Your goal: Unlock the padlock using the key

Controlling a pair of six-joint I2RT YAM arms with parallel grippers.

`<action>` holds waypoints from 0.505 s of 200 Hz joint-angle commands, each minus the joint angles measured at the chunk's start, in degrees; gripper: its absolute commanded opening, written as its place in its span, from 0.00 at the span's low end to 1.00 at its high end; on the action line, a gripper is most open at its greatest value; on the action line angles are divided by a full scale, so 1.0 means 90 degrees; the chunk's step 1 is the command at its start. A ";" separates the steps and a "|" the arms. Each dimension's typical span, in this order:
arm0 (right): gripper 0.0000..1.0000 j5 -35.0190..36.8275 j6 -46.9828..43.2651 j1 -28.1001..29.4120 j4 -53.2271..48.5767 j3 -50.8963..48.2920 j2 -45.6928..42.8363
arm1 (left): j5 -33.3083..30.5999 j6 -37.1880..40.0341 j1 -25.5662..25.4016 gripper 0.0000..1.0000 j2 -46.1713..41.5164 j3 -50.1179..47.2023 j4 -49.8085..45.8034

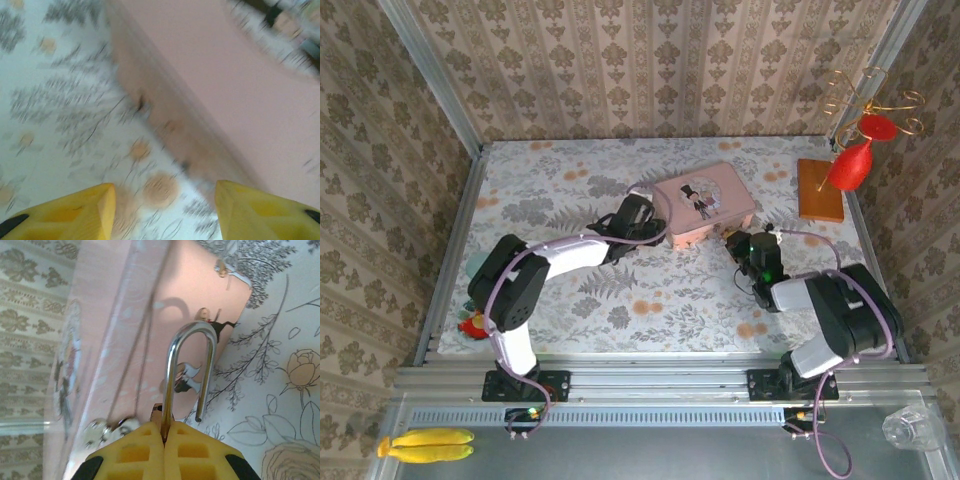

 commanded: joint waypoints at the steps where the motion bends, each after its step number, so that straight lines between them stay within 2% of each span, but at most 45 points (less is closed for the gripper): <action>1: 0.00 -0.0475 -0.0967 -0.0004 -0.1386 -0.0014 -0.0965 | 0.0232 0.0230 0.0121 0.59 -0.0402 -0.0088 -0.0713; 18: 0.00 -0.0755 -0.1263 0.0042 -0.2261 -0.0084 -0.1679 | 0.0197 0.0397 0.0118 0.61 -0.0608 -0.0204 -0.0802; 54: 0.00 -0.1299 -0.1563 0.0094 -0.3446 -0.0388 -0.2727 | 0.0128 0.0518 0.0209 0.64 -0.1449 -0.1358 -0.0085; 84: 0.00 -0.1942 -0.1856 0.0102 -0.3935 -0.0368 -0.2930 | -0.0048 0.1001 0.0335 0.65 -0.2173 -0.2368 0.0529; 101: 0.00 -0.2343 -0.1970 0.0130 -0.3973 -0.0356 -0.2737 | 0.0208 0.1345 0.0460 0.65 -0.2571 -0.2828 0.0913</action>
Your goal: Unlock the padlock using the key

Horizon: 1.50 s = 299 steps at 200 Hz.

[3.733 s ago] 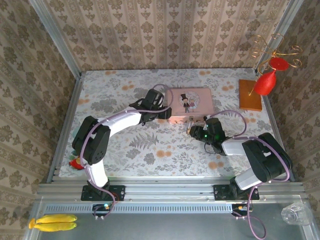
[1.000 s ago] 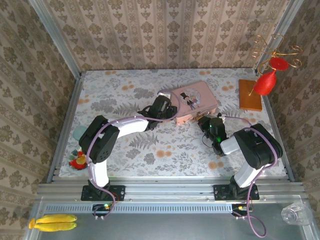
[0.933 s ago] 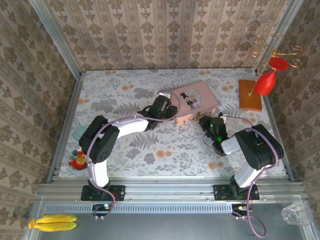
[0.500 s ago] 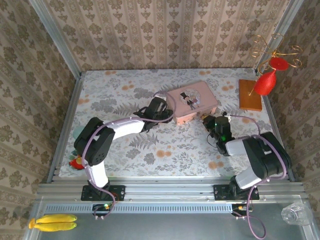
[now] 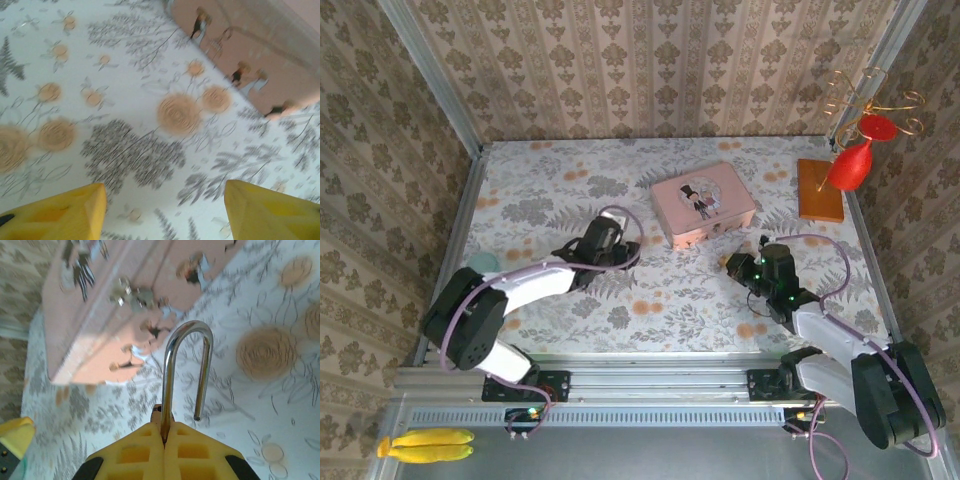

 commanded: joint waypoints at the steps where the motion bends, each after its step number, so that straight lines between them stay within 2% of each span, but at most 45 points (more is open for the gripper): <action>1: 0.00 -0.0830 -0.0400 0.0063 -0.0489 0.0018 0.0105 | 0.0147 0.0663 0.0165 0.65 -0.0509 -0.0521 0.0646; 32: 0.03 -0.1192 -0.0656 0.0180 -0.0402 0.0021 0.0589 | 0.0150 0.1163 0.0226 0.65 -0.0872 -0.0754 0.0560; 48: 0.10 -0.1229 -0.0743 0.0215 -0.0407 0.0054 0.0766 | 0.0029 0.1310 0.0236 0.69 -0.1018 -0.0839 0.0563; 76: 0.28 -0.1022 -0.0990 0.0209 -0.0839 0.0194 0.0657 | -0.0270 0.1374 0.0323 0.71 -0.1317 -0.1015 0.0458; 89: 0.33 -0.0659 -0.1142 0.0205 -0.1200 0.0259 0.0396 | -0.0322 0.1393 0.0400 0.71 -0.1455 -0.1106 0.0474; 102: 0.35 -0.0290 -0.1326 0.0187 -0.1604 0.0360 0.0060 | -0.0479 0.1474 0.0459 0.77 -0.1591 -0.1129 0.0411; 105: 0.35 -0.0191 -0.1403 0.0181 -0.1720 0.0398 -0.0050 | -0.0525 0.1505 0.0469 0.83 -0.1621 -0.1129 0.0384; 109: 0.36 -0.0093 -0.1489 0.0176 -0.1847 0.0438 -0.0173 | -0.0586 0.1558 0.0487 0.98 -0.1670 -0.1129 0.0340; 112: 0.36 -0.0020 -0.1549 0.0171 -0.1948 0.0470 -0.0257 | -0.0642 0.1599 0.0498 1.00 -0.1708 -0.1121 0.0327; 144: 0.39 0.0965 -0.2240 0.0040 -0.2469 0.0746 -0.1319 | -0.1748 0.1799 0.0758 1.00 -0.1984 -0.0916 -0.0119; 166: 0.53 0.2101 -0.2734 -0.0006 -0.2300 0.0737 -0.1980 | -0.2464 0.1864 0.1033 1.00 -0.2197 -0.0887 -0.0101; 179: 0.63 0.2792 -0.3222 -0.0022 -0.2049 0.0723 -0.2168 | -0.2898 0.2318 0.1146 1.00 -0.2275 -0.1185 0.0560; 189: 0.64 0.3317 -0.3705 -0.0032 -0.1773 0.0699 -0.2129 | -0.3134 0.2672 0.1274 1.00 -0.2276 -0.1476 0.1260; 198: 0.65 0.3646 -0.4232 -0.0058 -0.1366 0.0624 -0.1960 | -0.3153 0.2903 0.1425 1.00 -0.2252 -0.1630 0.1729; 216: 0.76 0.3888 -0.5039 -0.0143 -0.0506 0.0462 -0.1355 | -0.2781 0.3060 0.1888 1.00 -0.2065 -0.1555 0.1734; 235: 0.82 0.3943 -0.5278 -0.0194 0.0093 0.0486 -0.0462 | -0.2438 0.3126 0.2257 1.00 -0.1709 -0.1551 0.1964; 264: 0.94 0.3937 -0.5498 -0.0384 0.1031 0.0666 0.0957 | -0.1994 0.3669 0.2599 1.00 -0.0791 -0.1881 0.3224; 277: 0.95 0.3690 -0.5737 -0.0444 0.1175 0.0814 0.1271 | -0.1889 0.3779 0.2702 1.00 -0.0453 -0.1748 0.3296; 299: 0.95 0.3095 -0.5850 -0.0623 0.1879 0.0834 0.1610 | -0.1260 0.3887 0.2935 1.00 -0.0271 -0.1848 0.4000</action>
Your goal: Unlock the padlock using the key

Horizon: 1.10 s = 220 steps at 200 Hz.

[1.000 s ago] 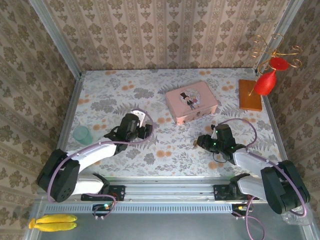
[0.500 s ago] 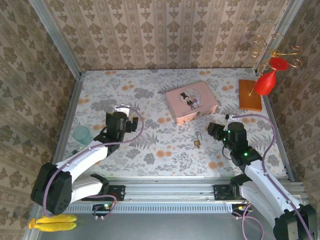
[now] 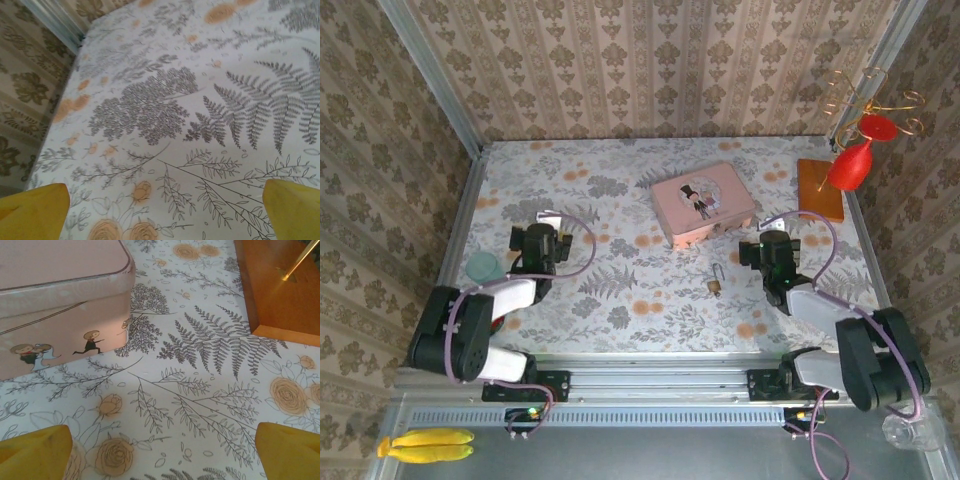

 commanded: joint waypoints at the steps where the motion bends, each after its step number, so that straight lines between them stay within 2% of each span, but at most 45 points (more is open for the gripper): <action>1: 0.95 -0.0458 -0.0443 -0.0180 0.1199 0.0222 0.0248 | 0.0733 0.0365 0.0242 1.00 0.0092 -0.0108 0.1169; 31: 0.97 -0.1215 -0.0367 -0.0534 0.1855 0.0305 0.0630 | 0.1321 -0.0098 0.0883 1.00 0.0465 -0.0111 0.1694; 38: 0.97 -0.1623 -0.0192 -0.0714 0.1862 0.0324 0.0691 | 0.1205 -0.0414 0.1035 1.00 0.0474 -0.0054 0.1535; 53: 0.97 -0.2385 -0.0057 -0.1011 0.2800 0.0071 0.1205 | 0.1627 -0.0802 0.1476 1.00 0.0636 -0.0143 0.1847; 69: 0.97 -0.2302 0.0009 -0.1025 0.3467 0.0002 0.1728 | 0.1899 -0.1025 0.1700 1.00 0.0677 -0.0331 0.2203; 83: 0.97 -0.2311 0.0075 -0.1092 0.2984 0.0174 0.1659 | 0.1815 -0.0912 0.1622 1.00 0.0914 -0.0558 0.2882; 93: 0.97 -0.2264 0.0107 -0.1099 0.3077 0.0164 0.1689 | 0.1667 -0.1046 0.1612 1.00 0.0817 -0.0533 0.2615; 100: 1.00 -0.2247 0.0107 -0.1101 0.2995 0.0172 0.1662 | 0.1641 -0.0991 0.1608 1.00 0.0875 -0.0563 0.2795; 220: 1.00 -0.2047 0.0087 -0.1030 0.3041 0.0163 0.1677 | 0.1611 -0.0925 0.1559 1.00 0.0875 -0.0523 0.2718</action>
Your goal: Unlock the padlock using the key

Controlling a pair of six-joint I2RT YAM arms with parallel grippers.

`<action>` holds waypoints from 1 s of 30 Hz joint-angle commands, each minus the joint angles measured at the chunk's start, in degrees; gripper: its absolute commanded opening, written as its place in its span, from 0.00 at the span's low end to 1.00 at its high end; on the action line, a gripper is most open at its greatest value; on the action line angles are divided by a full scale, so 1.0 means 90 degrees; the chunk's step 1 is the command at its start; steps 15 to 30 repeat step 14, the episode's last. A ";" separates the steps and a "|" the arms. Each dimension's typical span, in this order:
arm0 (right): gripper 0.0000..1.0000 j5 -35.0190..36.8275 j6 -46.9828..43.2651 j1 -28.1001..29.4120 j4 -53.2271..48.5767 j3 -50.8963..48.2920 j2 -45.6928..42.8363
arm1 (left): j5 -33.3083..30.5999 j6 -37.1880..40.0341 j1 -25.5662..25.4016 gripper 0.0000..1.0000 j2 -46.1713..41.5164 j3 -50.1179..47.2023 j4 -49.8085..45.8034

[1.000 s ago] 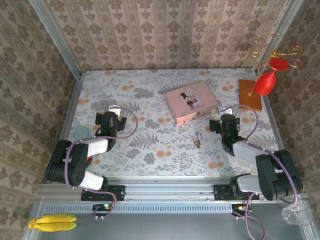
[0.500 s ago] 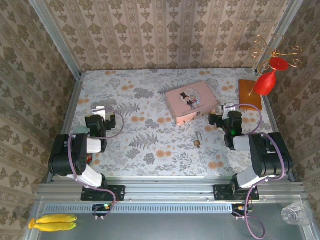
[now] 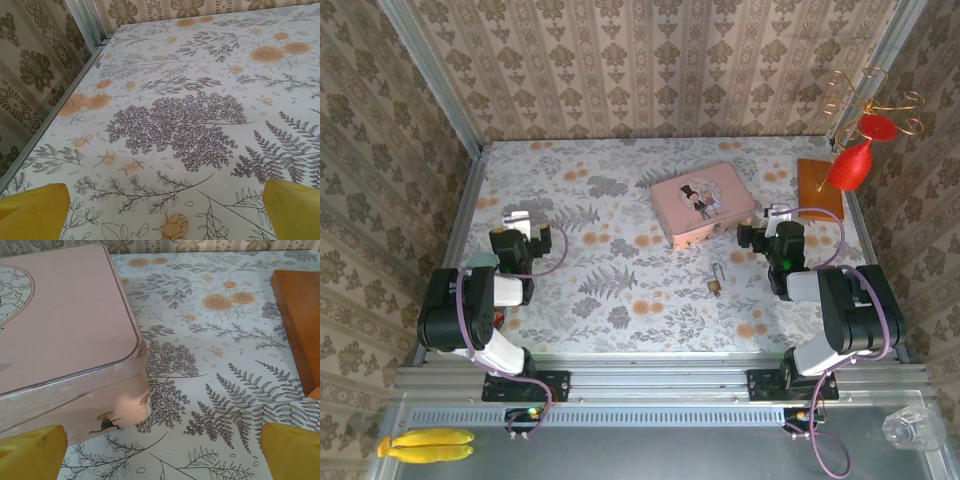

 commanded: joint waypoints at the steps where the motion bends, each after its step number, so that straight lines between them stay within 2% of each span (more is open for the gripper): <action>1: 1.00 0.0014 0.0017 0.0024 0.0197 0.0045 -0.0016 | 0.0065 -0.0087 -0.0056 1.00 0.0006 0.0017 0.0204; 30: 1.00 0.0128 -0.0022 0.0082 0.0257 0.0012 -0.0026 | 0.0054 -0.0080 -0.0056 1.00 0.0011 0.0018 0.0205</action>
